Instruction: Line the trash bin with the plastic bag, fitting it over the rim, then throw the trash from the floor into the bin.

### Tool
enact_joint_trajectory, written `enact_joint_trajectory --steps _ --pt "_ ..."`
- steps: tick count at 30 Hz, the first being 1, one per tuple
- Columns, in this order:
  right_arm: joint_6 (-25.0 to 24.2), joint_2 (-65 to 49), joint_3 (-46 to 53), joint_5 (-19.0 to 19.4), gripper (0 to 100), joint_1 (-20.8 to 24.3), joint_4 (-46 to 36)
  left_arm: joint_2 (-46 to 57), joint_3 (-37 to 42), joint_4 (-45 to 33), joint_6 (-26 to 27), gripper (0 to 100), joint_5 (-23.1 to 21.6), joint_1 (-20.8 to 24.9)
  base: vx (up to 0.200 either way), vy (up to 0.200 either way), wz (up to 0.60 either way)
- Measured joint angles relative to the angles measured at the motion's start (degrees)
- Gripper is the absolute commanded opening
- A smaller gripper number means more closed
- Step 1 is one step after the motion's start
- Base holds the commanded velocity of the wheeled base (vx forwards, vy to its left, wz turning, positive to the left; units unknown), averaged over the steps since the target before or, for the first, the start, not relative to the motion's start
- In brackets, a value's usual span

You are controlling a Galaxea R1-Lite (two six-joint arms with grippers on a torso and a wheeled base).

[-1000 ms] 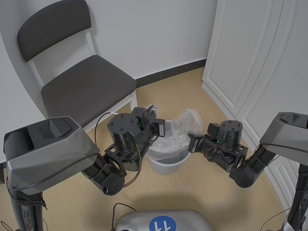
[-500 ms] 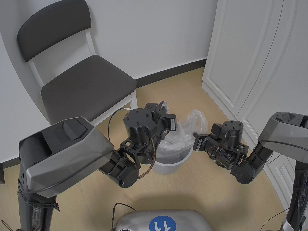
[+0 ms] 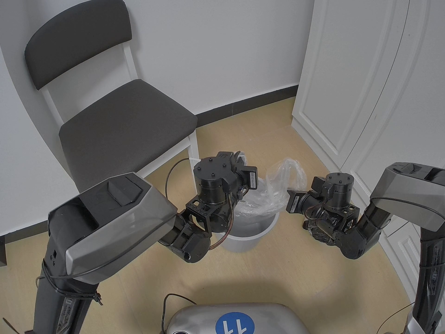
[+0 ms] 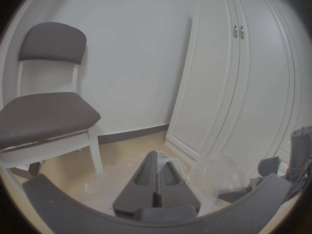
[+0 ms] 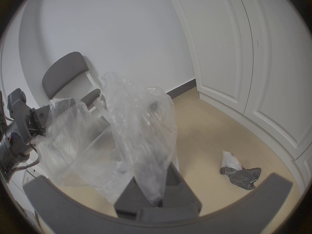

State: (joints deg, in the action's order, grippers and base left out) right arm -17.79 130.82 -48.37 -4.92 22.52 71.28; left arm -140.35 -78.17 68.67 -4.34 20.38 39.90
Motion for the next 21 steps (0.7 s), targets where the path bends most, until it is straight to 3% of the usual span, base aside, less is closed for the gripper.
enact_joint_trajectory --steps 7,14,21 --pt "-1.06 3.0 -1.38 -0.07 0 1.21 0.32 -2.01 -1.62 -2.44 -0.04 0 0.0 -1.89 0.0 0.0 0.0" --pt "-6.4 6.17 -1.97 -0.05 0 5.38 1.63 -2.82 -1.62 -4.08 -0.01 0 -0.55 -3.02 0.0 0.0 0.0" --pt "-6.66 7.02 -1.99 -0.07 0 6.34 1.37 -3.15 -1.44 -5.17 -0.06 0 -0.98 -3.17 0.0 0.0 0.0"
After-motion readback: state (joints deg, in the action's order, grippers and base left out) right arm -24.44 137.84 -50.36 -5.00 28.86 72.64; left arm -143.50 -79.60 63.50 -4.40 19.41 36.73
